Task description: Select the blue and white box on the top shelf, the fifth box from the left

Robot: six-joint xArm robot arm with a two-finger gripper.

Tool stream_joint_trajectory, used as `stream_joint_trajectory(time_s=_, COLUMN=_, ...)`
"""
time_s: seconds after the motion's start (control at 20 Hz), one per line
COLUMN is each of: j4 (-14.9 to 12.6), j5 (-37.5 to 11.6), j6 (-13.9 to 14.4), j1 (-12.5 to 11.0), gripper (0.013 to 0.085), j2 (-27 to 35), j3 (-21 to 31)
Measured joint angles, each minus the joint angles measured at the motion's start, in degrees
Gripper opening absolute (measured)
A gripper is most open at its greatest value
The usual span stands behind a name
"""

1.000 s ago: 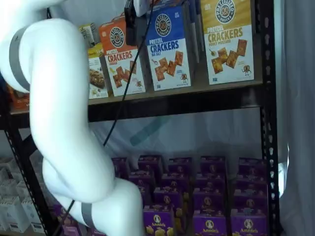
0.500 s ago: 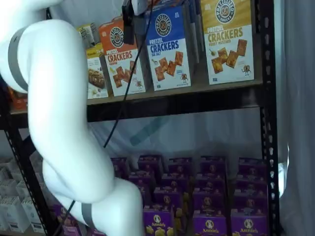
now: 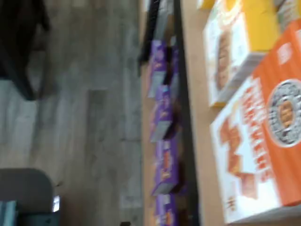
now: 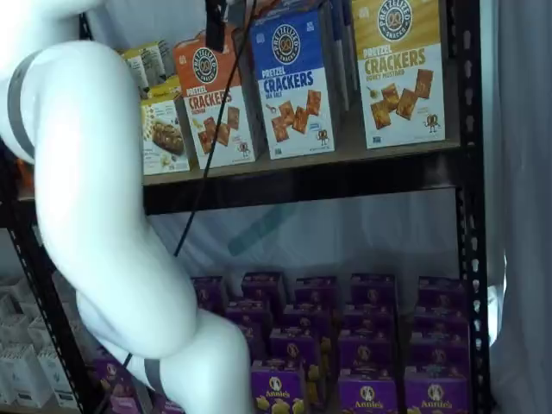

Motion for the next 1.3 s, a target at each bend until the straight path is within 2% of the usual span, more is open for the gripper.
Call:
stream_joint_trajectory(time_s=0.2, j4=2.17, j5=-6.51, j6=0.59, j1=-0.16, gripper=0.0850, j2=-0.40, j3=0.78)
stream_joint_trajectory(time_s=0.45, j4=0.84, j5=-12.39, j6=0.89, j1=1.77, gripper=0.0850, j2=1.75, j3=-0.14)
stream_joint_trajectory(time_s=0.95, j4=-3.21, j5=-15.88, j6=-0.24, j1=3.83, gripper=0.0850, j2=9.13, j3=-5.04)
stream_joint_trajectory(time_s=1.3, j4=-6.21, j5=-16.53, j6=-1.89, j1=4.03, gripper=0.0850, j2=12.14, j3=-6.68)
